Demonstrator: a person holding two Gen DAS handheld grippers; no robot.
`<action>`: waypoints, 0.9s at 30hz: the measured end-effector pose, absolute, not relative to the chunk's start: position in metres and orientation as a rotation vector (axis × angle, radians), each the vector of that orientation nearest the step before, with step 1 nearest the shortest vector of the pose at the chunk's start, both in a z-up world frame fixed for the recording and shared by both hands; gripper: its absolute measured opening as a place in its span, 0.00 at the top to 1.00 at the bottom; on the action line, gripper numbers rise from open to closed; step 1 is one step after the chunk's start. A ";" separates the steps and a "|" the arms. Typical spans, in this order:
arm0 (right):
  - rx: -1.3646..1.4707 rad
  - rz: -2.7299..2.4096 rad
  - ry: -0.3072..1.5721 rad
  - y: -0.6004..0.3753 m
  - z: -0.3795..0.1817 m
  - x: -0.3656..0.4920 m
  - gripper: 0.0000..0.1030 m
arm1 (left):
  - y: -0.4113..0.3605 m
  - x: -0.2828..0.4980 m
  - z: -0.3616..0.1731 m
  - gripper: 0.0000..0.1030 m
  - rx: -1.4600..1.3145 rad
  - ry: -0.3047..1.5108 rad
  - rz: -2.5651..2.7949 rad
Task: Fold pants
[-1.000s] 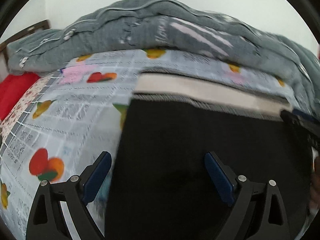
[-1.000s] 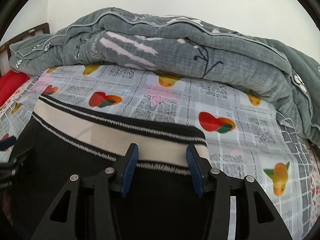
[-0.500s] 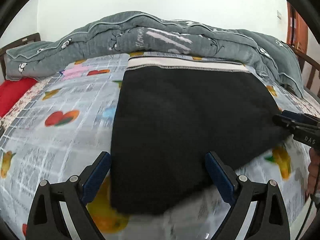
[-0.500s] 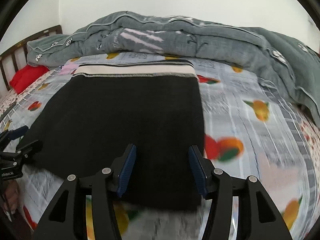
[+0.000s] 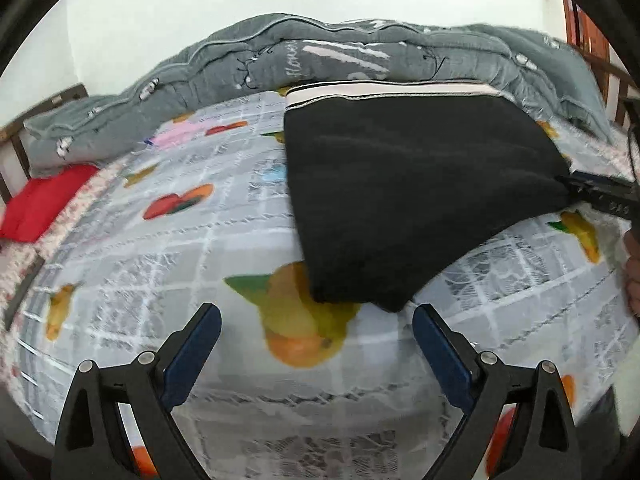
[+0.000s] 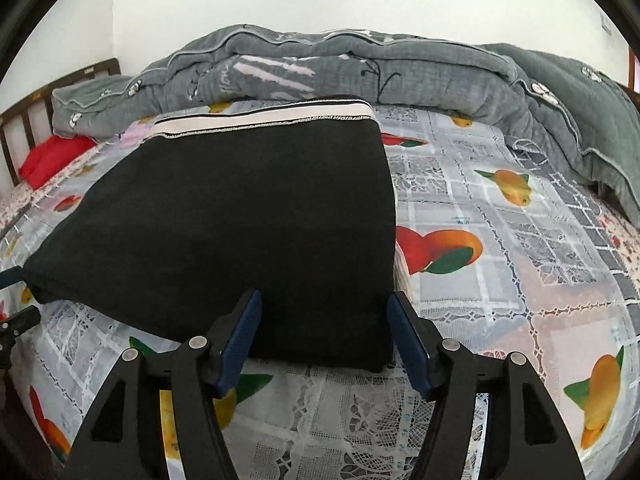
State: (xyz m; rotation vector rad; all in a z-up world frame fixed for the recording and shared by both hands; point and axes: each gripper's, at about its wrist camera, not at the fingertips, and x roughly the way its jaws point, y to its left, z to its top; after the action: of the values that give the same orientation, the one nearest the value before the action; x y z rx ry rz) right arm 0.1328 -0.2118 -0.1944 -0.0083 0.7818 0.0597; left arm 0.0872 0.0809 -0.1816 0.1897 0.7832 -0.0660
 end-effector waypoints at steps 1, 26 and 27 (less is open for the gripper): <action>-0.005 0.056 0.786 -0.212 -0.195 0.133 0.35 | 0.079 0.089 -0.180 0.09 0.224 0.776 -0.046; 0.033 0.081 0.664 -0.237 -0.138 0.125 0.31 | 0.106 0.084 -0.128 0.44 -0.086 0.581 -0.112; 0.034 0.088 0.659 -0.234 -0.134 0.130 0.31 | 0.099 0.096 -0.120 0.44 -0.096 0.574 -0.122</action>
State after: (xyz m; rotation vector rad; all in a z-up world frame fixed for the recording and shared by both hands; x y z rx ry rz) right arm 0.1298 -0.2336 -0.1343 0.0338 0.6594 0.0878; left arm 0.0955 0.0991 -0.1203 -0.0960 0.5738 -0.1220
